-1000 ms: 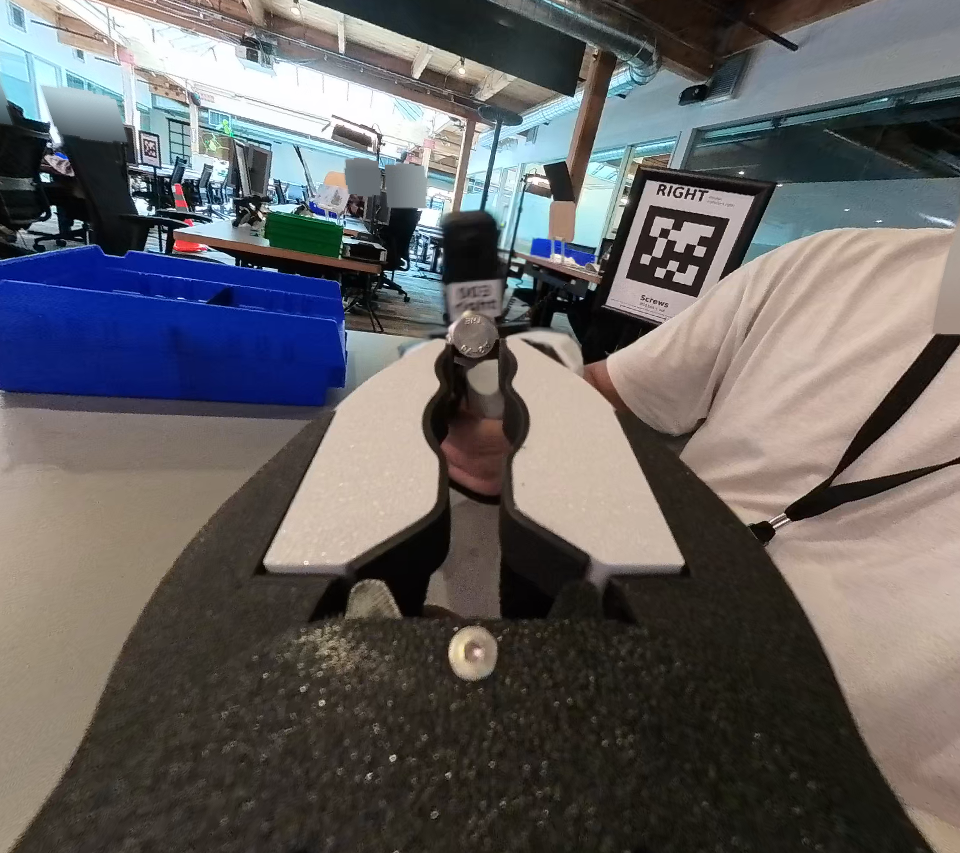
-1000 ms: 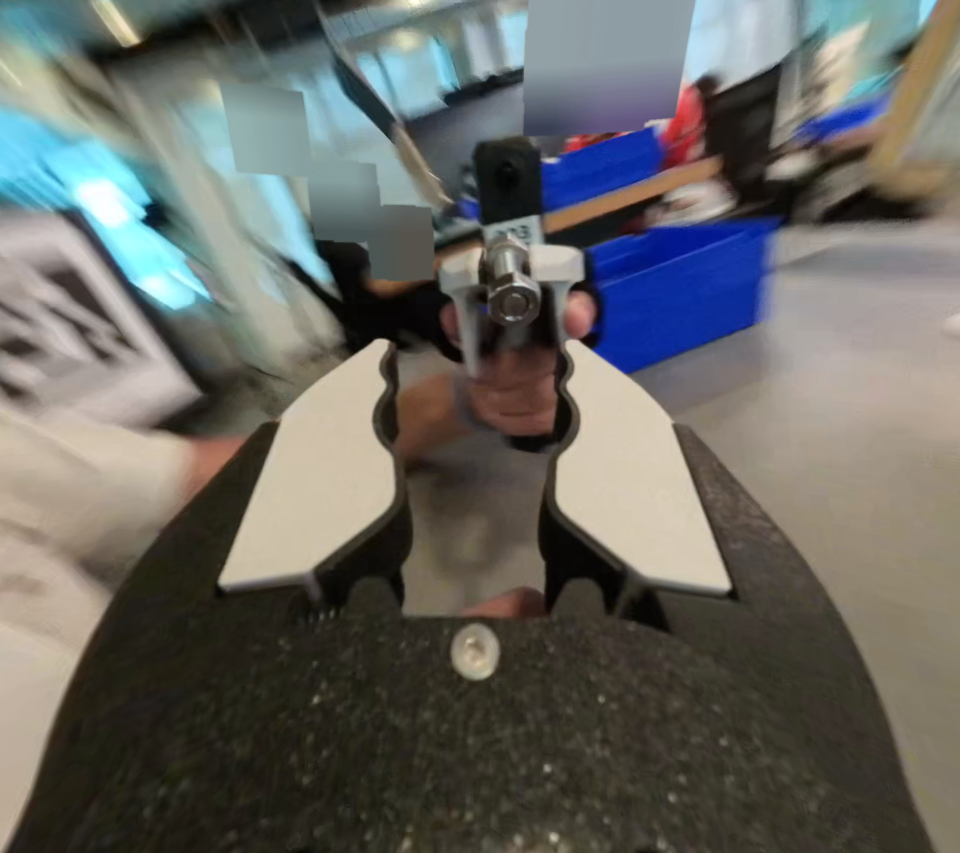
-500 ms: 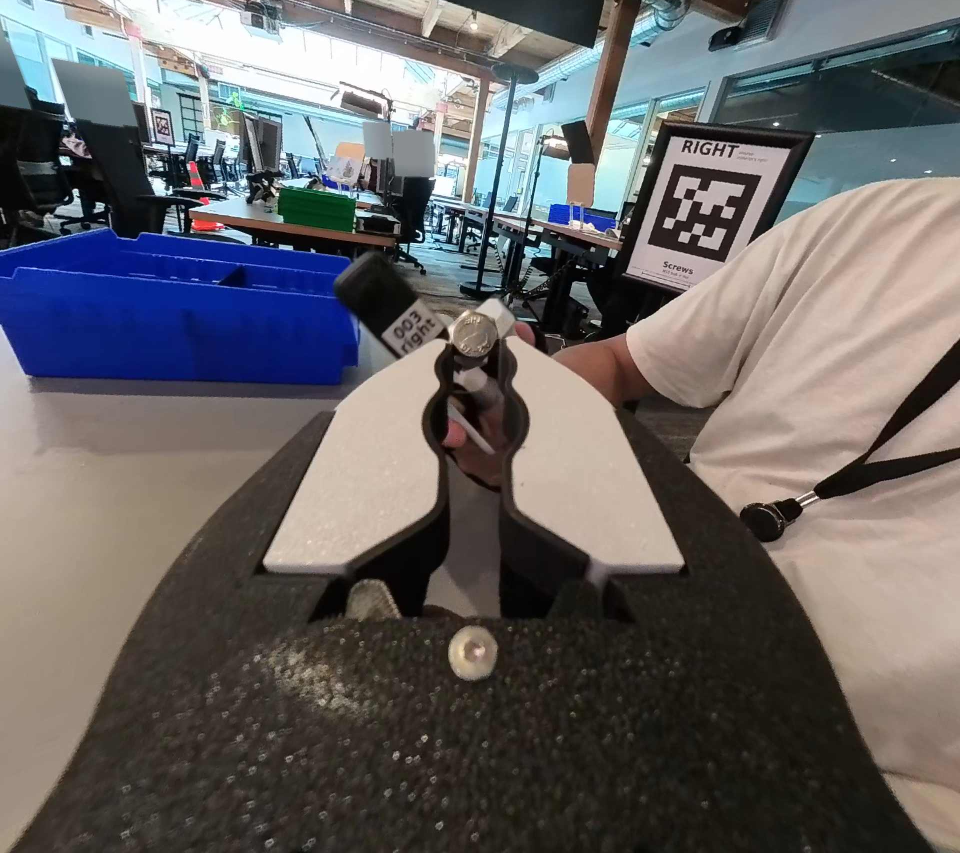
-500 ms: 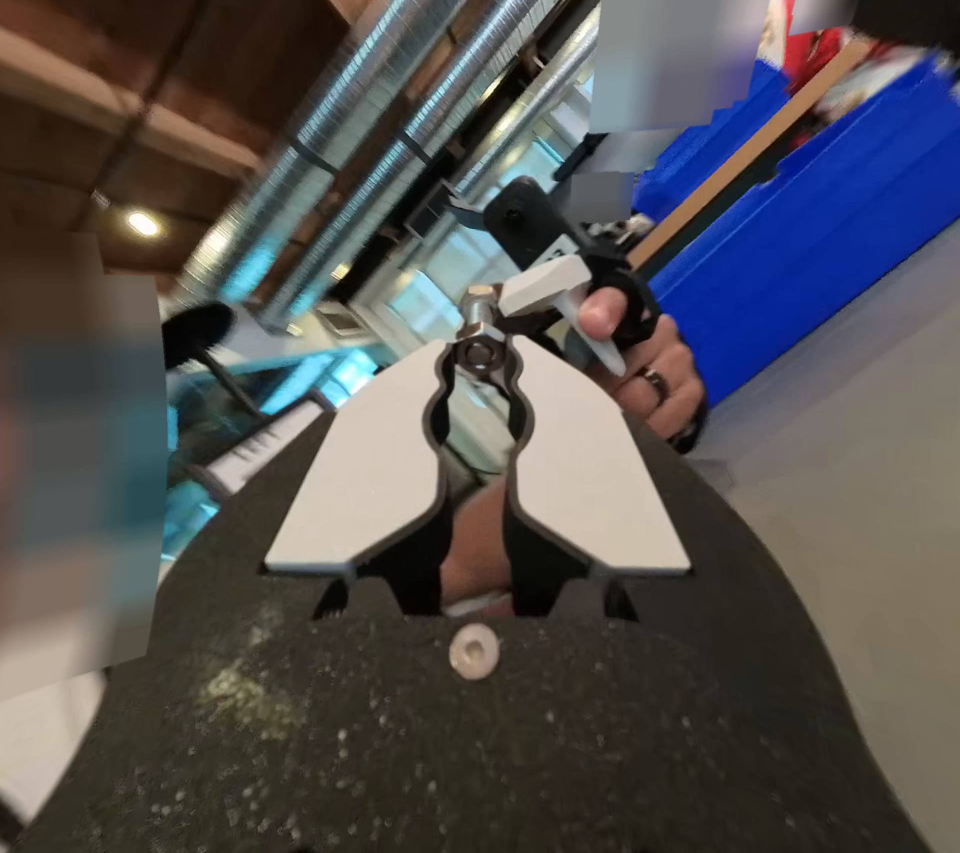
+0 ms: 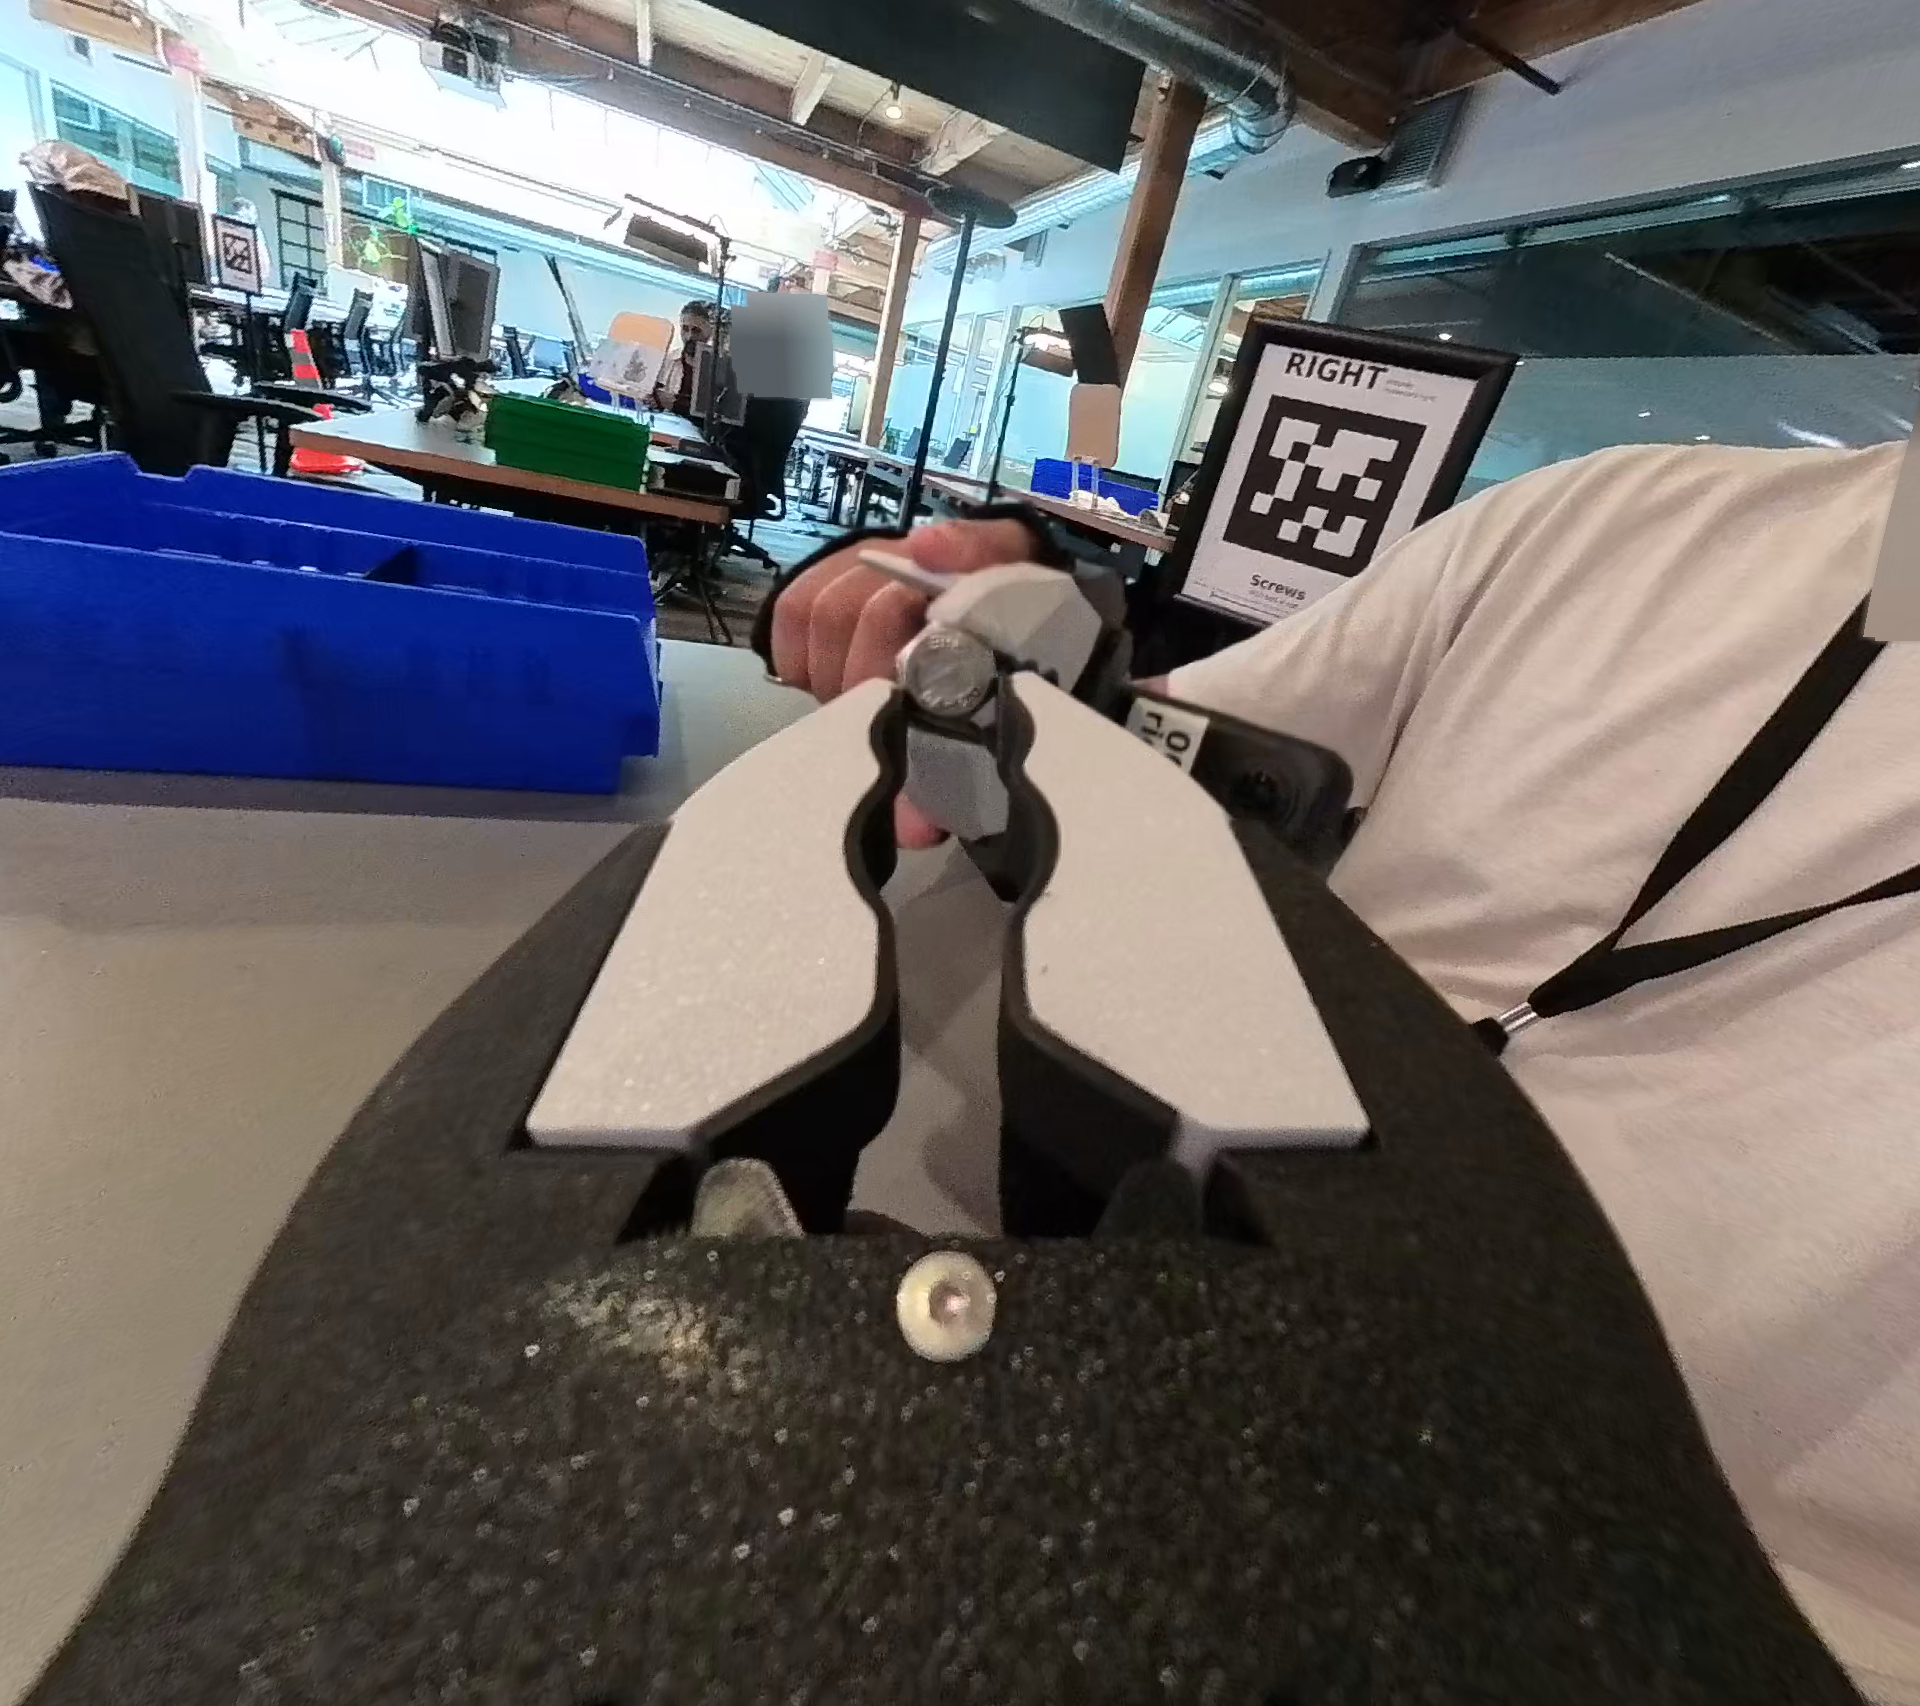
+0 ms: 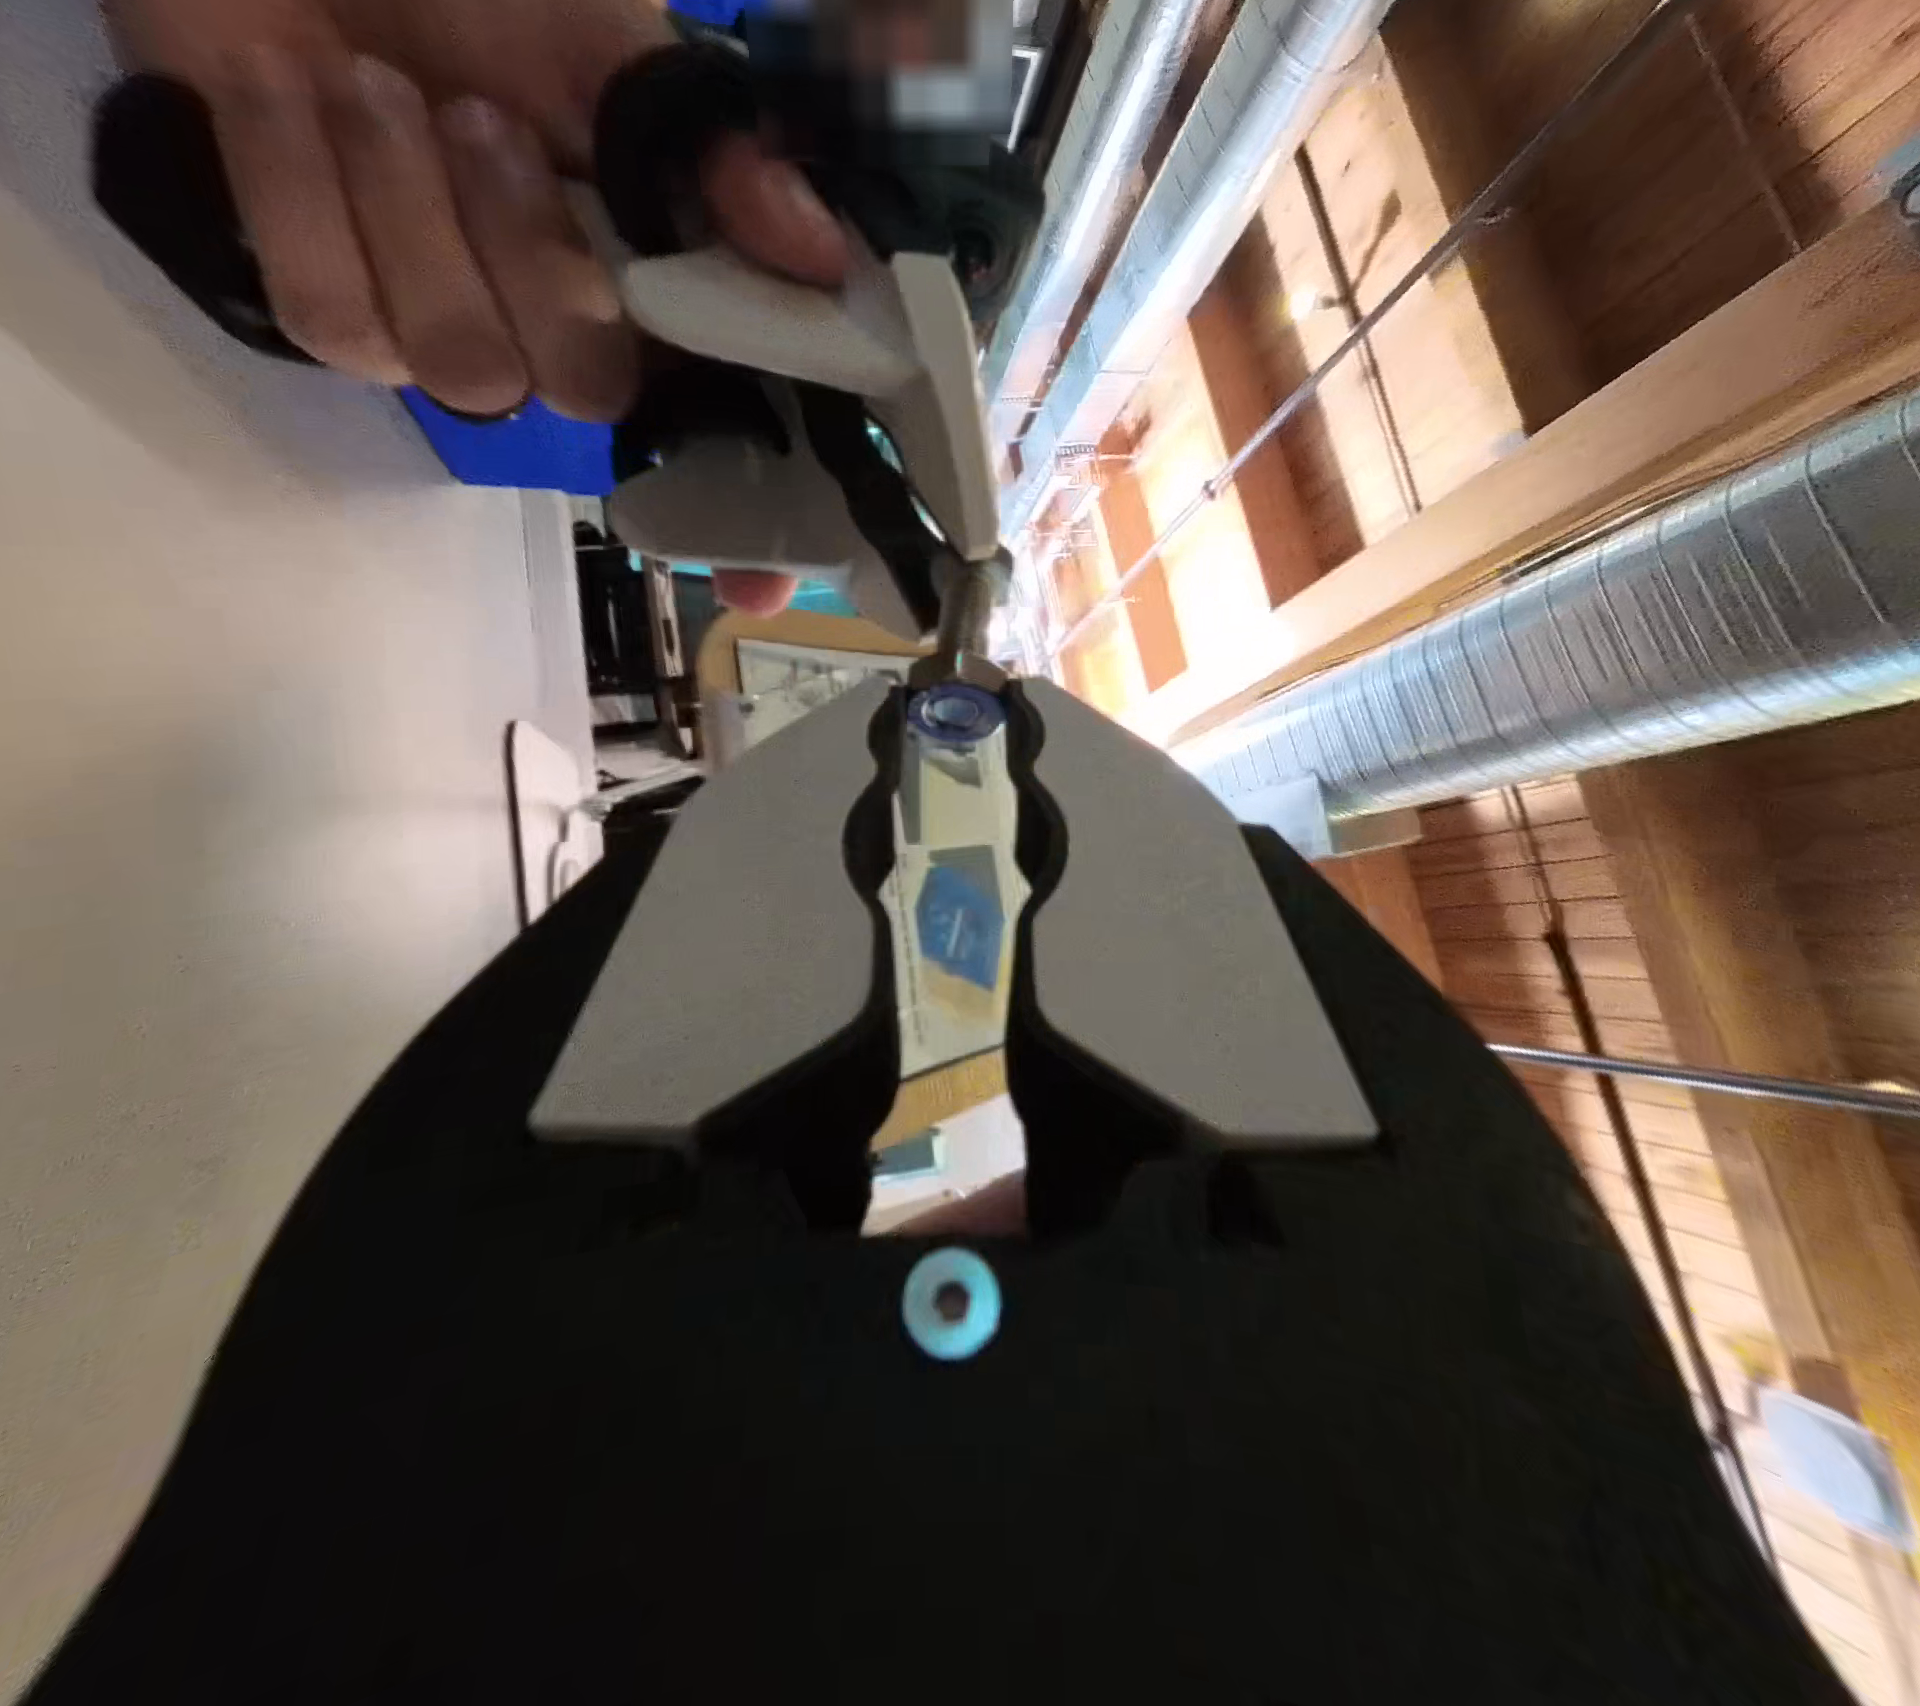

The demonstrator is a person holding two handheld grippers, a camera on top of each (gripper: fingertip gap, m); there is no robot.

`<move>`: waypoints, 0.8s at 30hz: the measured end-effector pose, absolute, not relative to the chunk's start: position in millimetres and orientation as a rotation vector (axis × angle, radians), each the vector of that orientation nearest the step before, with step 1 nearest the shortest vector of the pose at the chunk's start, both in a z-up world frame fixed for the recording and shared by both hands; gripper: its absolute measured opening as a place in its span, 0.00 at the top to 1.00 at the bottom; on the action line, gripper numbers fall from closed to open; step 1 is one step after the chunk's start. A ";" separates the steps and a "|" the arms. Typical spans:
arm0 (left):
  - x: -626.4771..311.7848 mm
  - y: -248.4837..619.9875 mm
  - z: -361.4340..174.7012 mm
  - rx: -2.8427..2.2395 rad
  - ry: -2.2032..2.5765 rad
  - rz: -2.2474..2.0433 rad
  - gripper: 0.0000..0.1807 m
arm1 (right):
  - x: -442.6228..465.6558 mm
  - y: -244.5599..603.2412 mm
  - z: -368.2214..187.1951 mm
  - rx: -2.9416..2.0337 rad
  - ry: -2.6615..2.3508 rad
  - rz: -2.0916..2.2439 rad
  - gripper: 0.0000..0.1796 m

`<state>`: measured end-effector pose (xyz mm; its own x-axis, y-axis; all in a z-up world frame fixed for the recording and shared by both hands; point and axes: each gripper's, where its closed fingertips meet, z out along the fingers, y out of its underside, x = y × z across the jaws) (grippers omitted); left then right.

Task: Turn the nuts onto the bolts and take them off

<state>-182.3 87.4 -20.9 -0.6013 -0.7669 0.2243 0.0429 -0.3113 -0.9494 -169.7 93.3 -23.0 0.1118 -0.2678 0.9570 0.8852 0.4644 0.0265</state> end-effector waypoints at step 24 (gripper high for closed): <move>-181.4 86.1 -22.0 -0.938 1.409 -1.909 0.91 | -174.1 85.9 -28.7 -1.260 -0.286 1.310 0.90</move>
